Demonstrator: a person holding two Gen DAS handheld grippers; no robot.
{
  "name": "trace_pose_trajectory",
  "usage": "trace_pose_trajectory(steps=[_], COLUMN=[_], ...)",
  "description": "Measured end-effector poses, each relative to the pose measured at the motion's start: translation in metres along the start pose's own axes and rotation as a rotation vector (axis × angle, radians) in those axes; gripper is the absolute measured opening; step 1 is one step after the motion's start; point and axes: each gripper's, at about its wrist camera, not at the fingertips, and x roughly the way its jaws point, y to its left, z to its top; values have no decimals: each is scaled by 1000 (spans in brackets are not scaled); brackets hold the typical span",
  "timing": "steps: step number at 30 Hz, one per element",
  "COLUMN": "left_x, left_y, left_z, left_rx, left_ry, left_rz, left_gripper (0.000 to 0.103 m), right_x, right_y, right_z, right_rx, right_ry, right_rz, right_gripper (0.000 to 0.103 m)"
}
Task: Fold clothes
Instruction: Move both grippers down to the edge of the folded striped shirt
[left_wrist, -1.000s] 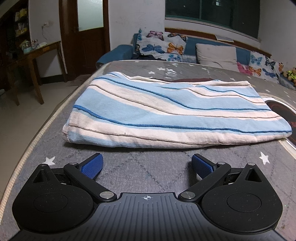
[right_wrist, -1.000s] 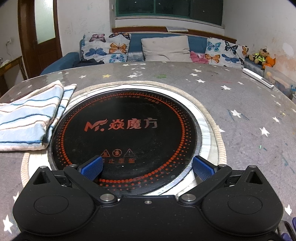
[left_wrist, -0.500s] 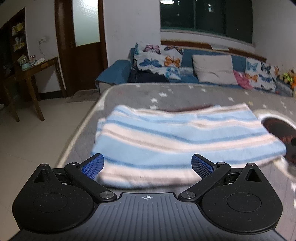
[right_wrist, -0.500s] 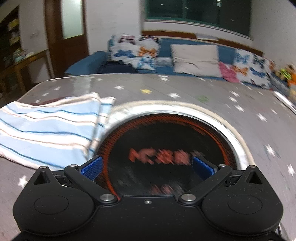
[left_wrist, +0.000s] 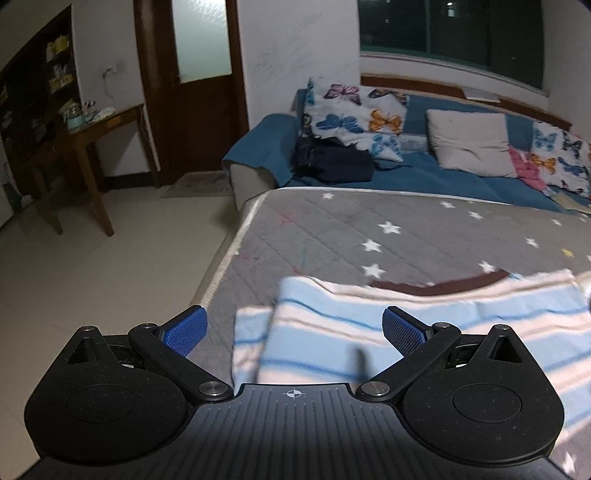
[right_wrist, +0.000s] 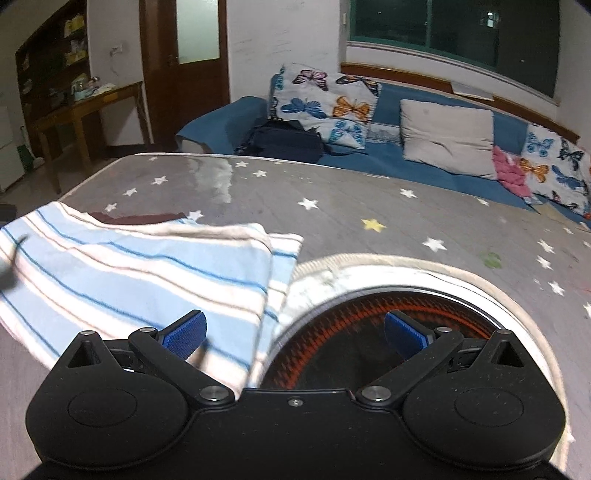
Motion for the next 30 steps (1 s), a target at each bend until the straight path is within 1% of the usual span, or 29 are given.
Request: trace_pose_trajectory(steps=[1, 2, 6, 8, 10, 12, 13, 14, 15, 19, 22, 24, 26, 28, 30], left_x=[6, 12, 24, 29, 35, 39, 43, 45, 47, 50, 53, 54, 54, 58, 58], left_y=[1, 1, 4, 3, 2, 1, 0, -1, 0, 2, 2, 4, 6, 2, 2], left_z=[2, 4, 11, 12, 13, 13, 15, 15, 15, 11, 8, 7, 6, 9, 8], left_rx=[-4, -8, -2, 2, 12, 25, 38, 44, 46, 51, 57, 48, 36, 35, 33], left_ry=[7, 13, 26, 29, 34, 41, 53, 61, 69, 78, 92, 99, 103, 105, 107], left_rz=[5, 10, 19, 17, 20, 25, 28, 27, 26, 20, 22, 15, 3, -3, -12], left_gripper=[103, 103, 102, 102, 100, 93, 90, 84, 79, 76, 69, 62, 59, 54, 46], right_x=[4, 9, 23, 30, 35, 39, 44, 46, 48, 54, 59, 59, 59, 59, 61], right_y=[1, 1, 3, 4, 5, 6, 8, 9, 10, 17, 18, 19, 20, 20, 21], right_z=[2, 4, 10, 13, 16, 19, 21, 22, 23, 24, 27, 27, 28, 28, 29], right_rx=[0, 0, 2, 5, 15, 19, 19, 21, 23, 14, 12, 12, 9, 6, 4], right_ry=[3, 7, 18, 16, 20, 22, 25, 27, 30, 35, 42, 41, 42, 42, 44], right_rz=[5, 11, 23, 32, 48, 56, 65, 76, 83, 89, 96, 96, 94, 94, 94], right_gripper=[103, 100, 99, 93, 91, 89, 85, 82, 81, 73, 69, 64, 62, 60, 59])
